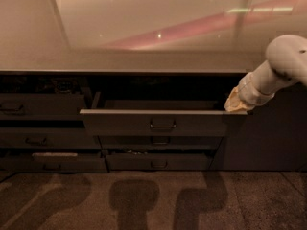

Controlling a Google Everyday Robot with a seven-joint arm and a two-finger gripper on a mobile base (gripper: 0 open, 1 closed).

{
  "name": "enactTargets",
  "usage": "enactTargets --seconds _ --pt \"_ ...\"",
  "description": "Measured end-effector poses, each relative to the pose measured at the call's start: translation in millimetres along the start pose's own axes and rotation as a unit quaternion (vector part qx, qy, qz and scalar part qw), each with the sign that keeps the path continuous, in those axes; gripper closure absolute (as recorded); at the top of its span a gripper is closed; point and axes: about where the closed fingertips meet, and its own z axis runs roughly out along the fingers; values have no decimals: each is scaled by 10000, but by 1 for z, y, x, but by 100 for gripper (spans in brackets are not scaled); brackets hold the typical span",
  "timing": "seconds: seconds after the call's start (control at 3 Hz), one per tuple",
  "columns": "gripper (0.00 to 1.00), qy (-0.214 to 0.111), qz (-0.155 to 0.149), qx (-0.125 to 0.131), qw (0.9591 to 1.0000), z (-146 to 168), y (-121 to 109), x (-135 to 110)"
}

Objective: Open top drawer

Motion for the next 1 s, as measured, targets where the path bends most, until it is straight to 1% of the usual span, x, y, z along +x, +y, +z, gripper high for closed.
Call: enactTargets --seconds 0.33,0.67,1.0 --pt "100 636 -521 361 9960 15 7 8" --pt "100 772 -681 572 9930 25 0 13" --pt "100 764 -674 568 9932 25 0 13"
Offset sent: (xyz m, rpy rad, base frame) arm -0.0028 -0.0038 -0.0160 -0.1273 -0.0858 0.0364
